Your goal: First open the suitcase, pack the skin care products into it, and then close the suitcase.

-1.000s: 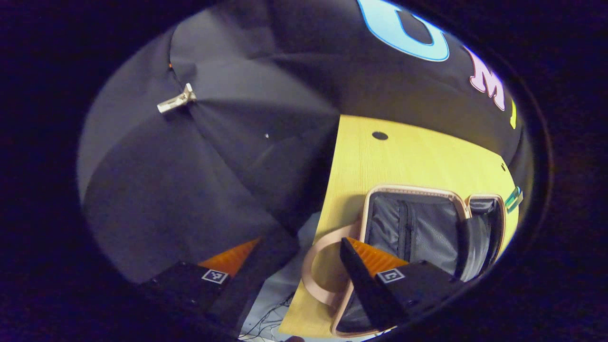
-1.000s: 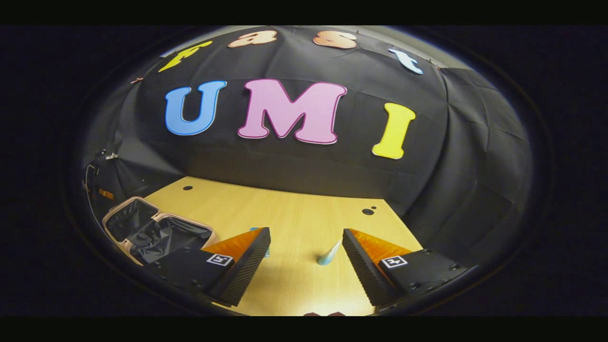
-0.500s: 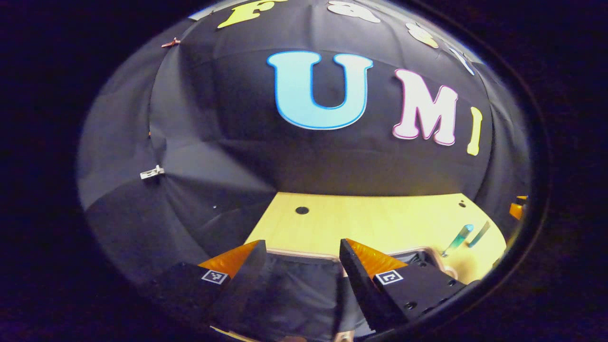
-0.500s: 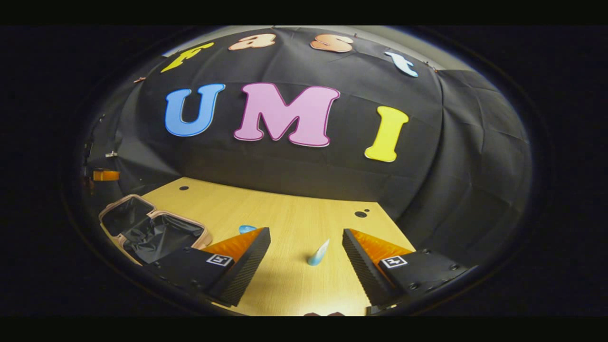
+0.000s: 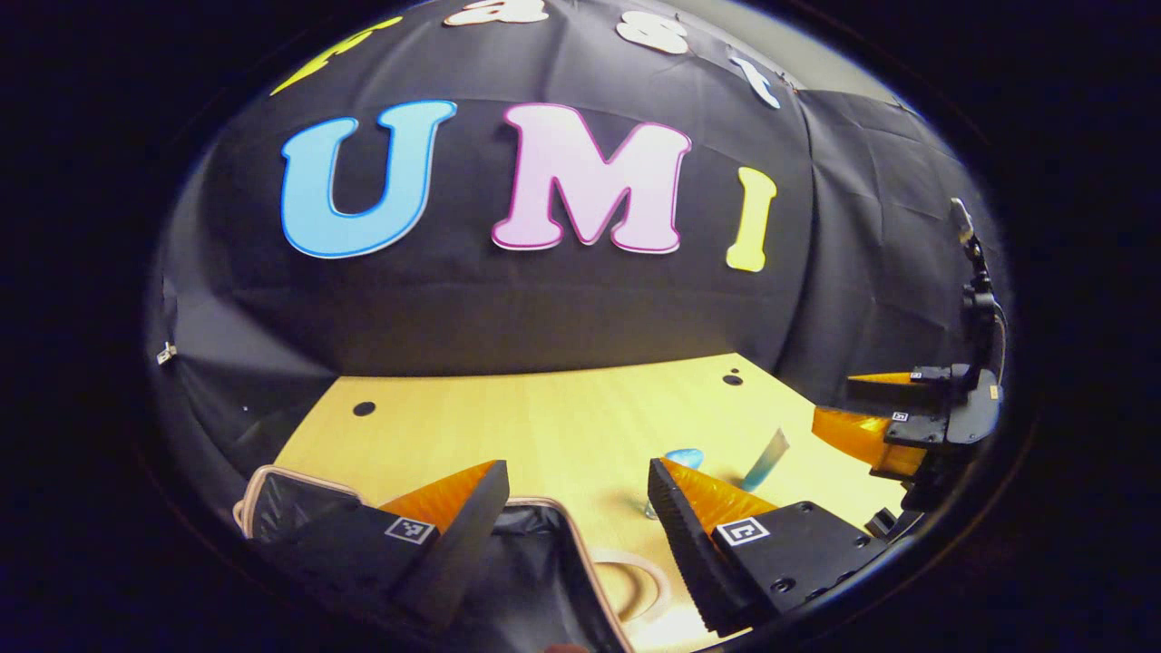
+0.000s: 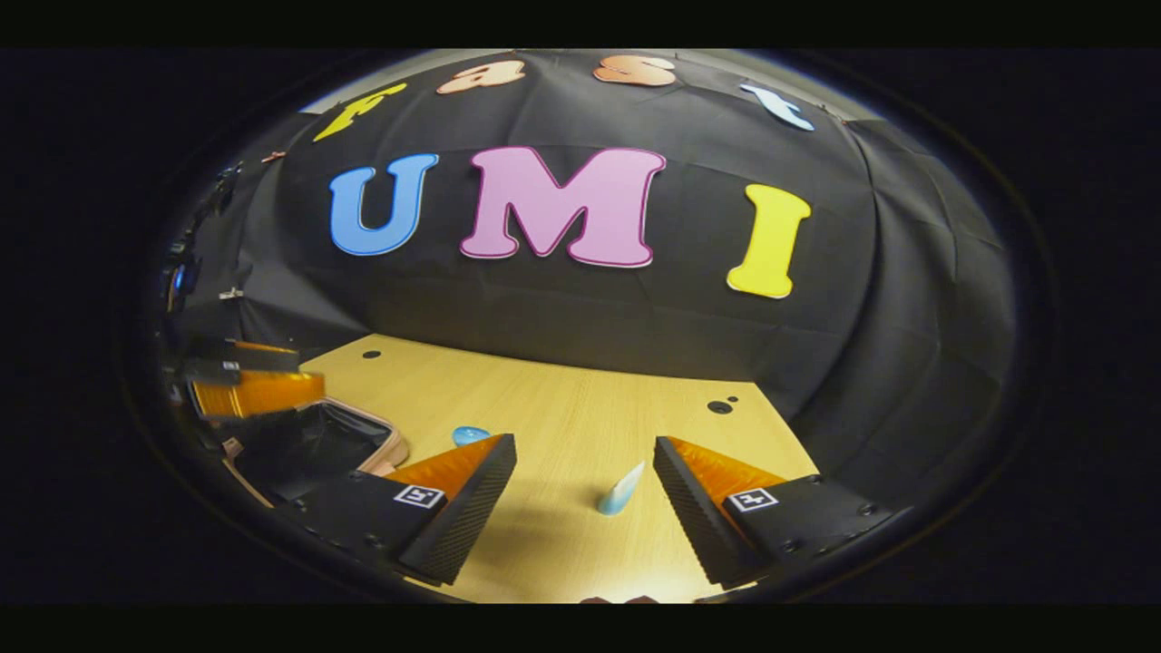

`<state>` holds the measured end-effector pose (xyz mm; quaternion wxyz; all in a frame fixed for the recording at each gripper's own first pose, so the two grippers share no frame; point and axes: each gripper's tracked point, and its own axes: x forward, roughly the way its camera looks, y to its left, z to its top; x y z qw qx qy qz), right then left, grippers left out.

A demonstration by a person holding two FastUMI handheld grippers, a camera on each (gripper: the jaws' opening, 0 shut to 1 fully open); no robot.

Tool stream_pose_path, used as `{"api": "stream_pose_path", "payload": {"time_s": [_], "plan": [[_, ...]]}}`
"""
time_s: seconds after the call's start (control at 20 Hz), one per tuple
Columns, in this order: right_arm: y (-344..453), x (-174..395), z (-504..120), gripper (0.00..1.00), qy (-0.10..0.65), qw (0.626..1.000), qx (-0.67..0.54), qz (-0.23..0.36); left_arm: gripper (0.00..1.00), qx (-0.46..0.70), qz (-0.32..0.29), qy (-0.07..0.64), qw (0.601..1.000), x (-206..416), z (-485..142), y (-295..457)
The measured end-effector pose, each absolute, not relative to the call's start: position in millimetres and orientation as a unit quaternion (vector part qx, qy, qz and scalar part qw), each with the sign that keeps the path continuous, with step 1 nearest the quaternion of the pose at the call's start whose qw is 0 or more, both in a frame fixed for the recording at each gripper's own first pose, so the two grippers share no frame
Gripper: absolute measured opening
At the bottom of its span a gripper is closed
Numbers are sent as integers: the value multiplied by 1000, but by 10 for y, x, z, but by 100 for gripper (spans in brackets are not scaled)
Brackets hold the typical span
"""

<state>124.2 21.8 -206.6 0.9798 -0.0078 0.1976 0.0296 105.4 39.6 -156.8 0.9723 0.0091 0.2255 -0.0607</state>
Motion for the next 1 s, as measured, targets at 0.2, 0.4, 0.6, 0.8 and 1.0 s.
{"api": "stream_pose_path", "payload": {"time_s": [0.2,0.4,0.6,0.8,1.0], "plan": [[159,1336,-2265,96,210,976,-26,53,96,2,-96,266,959,1259,-1993,-112],[138,1457,-2497,97,228,970,-27,79,97,8,-107,306,946,1480,-2415,-364],[112,1554,-2648,97,241,966,-34,89,97,8,-105,341,934,1718,-2848,-468],[-26,1611,-2832,97,267,960,-24,84,97,2,-104,351,931,1854,-3016,-499],[-173,1649,-3003,97,290,955,-8,64,53,8,-103,349,931,2022,-3118,-569]]}}
